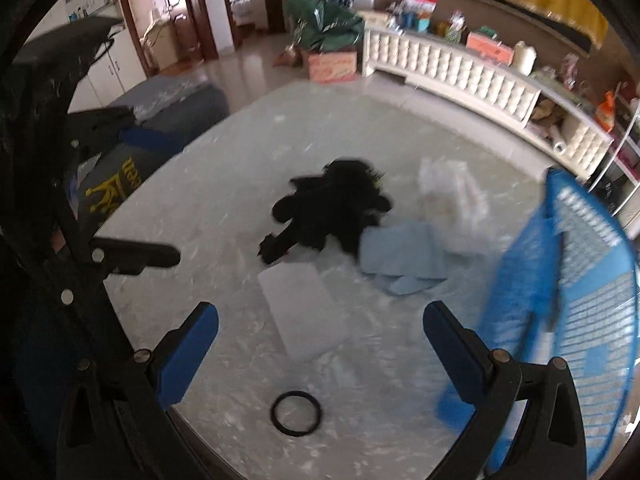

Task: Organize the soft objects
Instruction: 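Grasp the white foam sheet from the table with the right tool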

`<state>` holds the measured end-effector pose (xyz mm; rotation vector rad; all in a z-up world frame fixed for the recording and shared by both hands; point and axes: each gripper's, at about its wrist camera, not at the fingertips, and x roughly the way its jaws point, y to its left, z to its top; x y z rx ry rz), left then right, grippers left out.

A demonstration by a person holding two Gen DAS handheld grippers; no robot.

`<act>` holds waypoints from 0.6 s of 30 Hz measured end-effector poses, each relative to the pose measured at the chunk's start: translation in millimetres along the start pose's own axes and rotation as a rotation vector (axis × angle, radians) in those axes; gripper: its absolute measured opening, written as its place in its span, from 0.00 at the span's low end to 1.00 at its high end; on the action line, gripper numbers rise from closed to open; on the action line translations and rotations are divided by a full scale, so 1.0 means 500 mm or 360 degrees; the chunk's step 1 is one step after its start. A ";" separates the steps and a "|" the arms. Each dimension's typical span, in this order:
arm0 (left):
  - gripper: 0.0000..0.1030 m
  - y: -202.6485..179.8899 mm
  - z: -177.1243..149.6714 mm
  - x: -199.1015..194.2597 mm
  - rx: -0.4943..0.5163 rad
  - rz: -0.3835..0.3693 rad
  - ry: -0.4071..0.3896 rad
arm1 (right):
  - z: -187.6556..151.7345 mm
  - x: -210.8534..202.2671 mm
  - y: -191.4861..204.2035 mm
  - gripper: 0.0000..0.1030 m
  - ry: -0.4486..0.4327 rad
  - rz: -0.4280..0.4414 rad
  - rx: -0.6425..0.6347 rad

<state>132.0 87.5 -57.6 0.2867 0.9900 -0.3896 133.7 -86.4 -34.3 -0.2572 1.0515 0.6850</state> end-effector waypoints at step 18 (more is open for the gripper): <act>1.00 0.078 -0.034 0.022 -0.0175 -0.0017 0.0056 | 0.007 0.235 0.014 0.85 0.0361 0.0080 -0.0081</act>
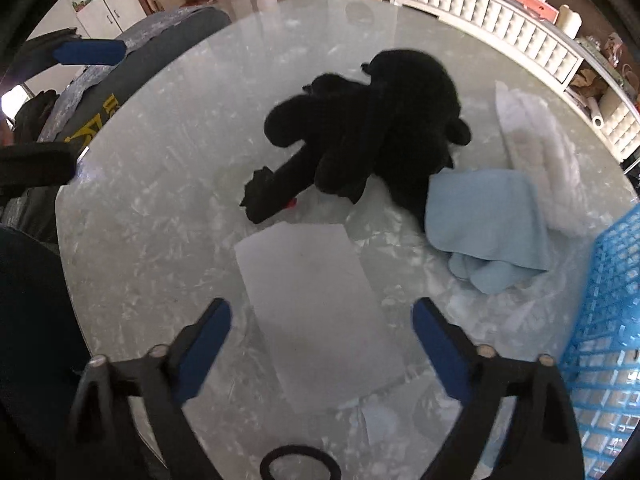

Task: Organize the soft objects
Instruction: 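Grasp the white foam sheet from the table with the right tool, then place the foam sheet in the basket with the right tool while the left tool grasps the black plush toy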

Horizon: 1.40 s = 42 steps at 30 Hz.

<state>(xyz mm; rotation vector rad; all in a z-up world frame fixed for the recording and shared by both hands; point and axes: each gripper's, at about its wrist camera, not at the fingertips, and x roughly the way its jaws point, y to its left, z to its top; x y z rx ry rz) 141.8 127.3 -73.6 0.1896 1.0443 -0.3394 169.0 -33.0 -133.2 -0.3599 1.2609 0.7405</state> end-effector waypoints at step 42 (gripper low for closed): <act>1.00 -0.064 0.120 0.062 0.0155 -0.0297 -0.0095 | -0.081 -0.374 -0.063 0.44 -0.0577 -0.0047 0.0031</act>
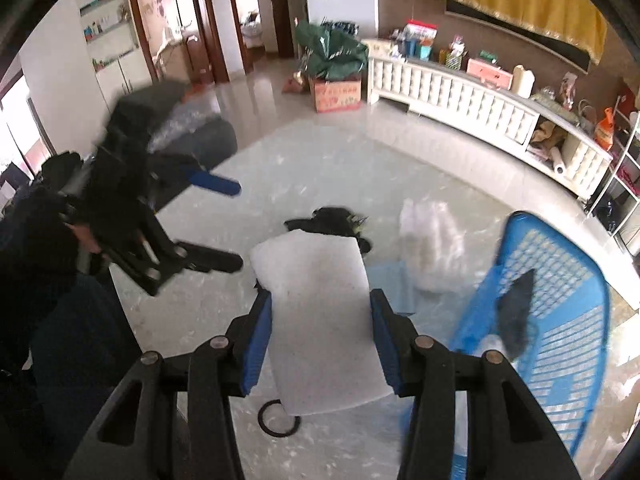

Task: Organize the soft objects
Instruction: 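Place the foam sheet in the basket with the right tool while the left tool grasps the black plush toy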

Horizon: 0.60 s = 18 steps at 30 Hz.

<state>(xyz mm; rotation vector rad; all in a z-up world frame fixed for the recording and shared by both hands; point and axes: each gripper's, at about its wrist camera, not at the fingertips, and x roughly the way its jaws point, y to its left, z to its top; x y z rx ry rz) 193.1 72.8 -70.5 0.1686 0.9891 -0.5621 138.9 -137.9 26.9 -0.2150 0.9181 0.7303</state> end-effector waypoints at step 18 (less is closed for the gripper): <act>1.00 0.020 0.065 0.191 0.0044 0.0170 0.0283 | -0.043 -0.093 -0.169 0.45 -0.0110 -0.0172 0.0366</act>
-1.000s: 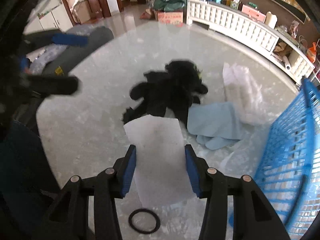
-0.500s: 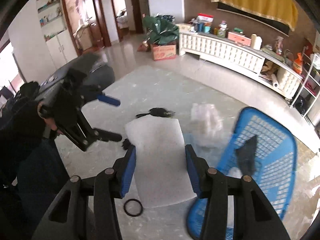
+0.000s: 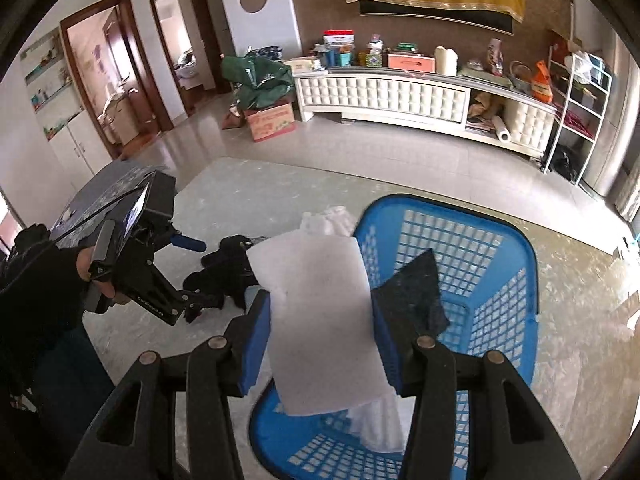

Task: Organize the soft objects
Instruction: 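Place the foam sheet in the basket with the right tool while the left tool grasps the black plush toy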

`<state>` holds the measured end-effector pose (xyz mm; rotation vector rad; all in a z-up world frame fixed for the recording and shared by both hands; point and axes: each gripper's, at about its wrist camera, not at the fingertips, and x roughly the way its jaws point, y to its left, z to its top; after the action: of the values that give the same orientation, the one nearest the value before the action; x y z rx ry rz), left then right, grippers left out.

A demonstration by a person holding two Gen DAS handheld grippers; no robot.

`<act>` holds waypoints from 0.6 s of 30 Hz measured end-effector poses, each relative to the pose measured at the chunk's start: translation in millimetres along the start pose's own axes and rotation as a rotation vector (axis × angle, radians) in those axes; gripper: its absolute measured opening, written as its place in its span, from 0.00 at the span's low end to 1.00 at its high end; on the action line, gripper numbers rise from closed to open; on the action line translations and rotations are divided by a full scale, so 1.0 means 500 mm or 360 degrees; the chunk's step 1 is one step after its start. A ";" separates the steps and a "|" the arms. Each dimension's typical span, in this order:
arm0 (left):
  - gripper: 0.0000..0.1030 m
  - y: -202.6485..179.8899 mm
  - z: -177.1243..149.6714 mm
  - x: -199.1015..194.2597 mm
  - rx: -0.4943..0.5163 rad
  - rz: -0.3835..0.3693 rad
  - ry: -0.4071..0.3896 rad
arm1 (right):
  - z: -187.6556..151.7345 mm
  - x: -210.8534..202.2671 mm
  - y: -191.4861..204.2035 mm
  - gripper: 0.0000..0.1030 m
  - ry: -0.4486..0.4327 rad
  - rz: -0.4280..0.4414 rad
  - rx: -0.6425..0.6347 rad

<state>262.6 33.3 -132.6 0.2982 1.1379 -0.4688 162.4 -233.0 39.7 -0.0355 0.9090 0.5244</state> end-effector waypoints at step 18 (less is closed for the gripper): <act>0.54 -0.020 -0.011 0.052 0.0059 0.0135 0.0084 | -0.019 0.057 -0.116 0.47 0.0200 -0.0208 0.0245</act>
<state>262.0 22.0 -158.6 0.3919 1.1640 -0.4095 195.4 -273.9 0.9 0.0121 1.0601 0.3325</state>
